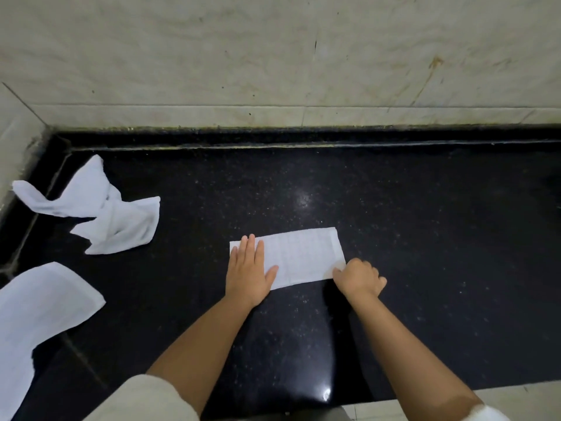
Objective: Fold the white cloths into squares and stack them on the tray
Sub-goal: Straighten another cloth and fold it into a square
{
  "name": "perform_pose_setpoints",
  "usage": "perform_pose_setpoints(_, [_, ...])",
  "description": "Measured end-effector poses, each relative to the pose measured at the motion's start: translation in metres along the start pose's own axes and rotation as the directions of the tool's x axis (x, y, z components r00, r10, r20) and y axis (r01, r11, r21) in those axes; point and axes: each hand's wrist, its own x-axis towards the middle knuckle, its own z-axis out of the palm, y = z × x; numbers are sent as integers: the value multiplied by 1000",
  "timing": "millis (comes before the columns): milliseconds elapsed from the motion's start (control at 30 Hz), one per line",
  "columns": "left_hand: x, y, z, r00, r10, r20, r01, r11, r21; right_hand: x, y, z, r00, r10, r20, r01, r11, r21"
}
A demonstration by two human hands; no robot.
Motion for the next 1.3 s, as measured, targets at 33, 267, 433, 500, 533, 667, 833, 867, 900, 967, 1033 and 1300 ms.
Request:
perform_pose_setpoints(33, [1,-1,1,1000,2,-6,-2,1000,10,0,-2,-1,1000,22,11,-22,1000,21])
perform_pose_setpoints(267, [0,1,3,1000,1,-7,-1,1000,4,-7,-11,-3,999,39,-29,-35,989,142])
perform_pose_setpoints(433, [-2,-2,-5,999,4,-40,-6,998,-60,-13,-23,-19,998,61,-19,-50,935,351])
perform_pose_setpoints(500, [-6,-13,-12,990,-40,-133,22,992,-128,-22,-38,-27,997,-8,-83,43,901,431])
perform_pose_setpoints(533, [-10,-21,-15,983,-74,-168,48,987,-153,-29,-47,-27,990,-55,-128,108,883,456])
perform_pose_setpoints(667, [-31,-64,-17,963,-189,-192,152,969,-194,-63,-85,-9,903,-322,-283,416,821,392])
perform_pose_setpoints(833, [-62,-95,-5,948,-269,-172,224,943,-245,-89,-103,55,734,-640,-228,668,741,71])
perform_pose_setpoints(867, [-67,-98,-1,947,-271,-171,224,941,-253,-90,-102,64,708,-670,-223,689,725,7])
perform_pose_setpoints(900, [-70,-101,3,947,-271,-171,223,940,-257,-91,-102,70,691,-687,-224,698,715,-37])
perform_pose_setpoints(967, [-73,-105,9,949,-269,-164,223,941,-254,-87,-101,75,679,-694,-238,706,707,-46])
perform_pose_setpoints(1033, [-74,-107,14,952,-262,-159,220,946,-238,-84,-101,74,664,-703,-255,717,695,-49])
perform_pose_setpoints(1300, [-74,-108,22,944,-244,-223,207,962,-177,-88,-108,69,519,-722,-457,802,597,-34])
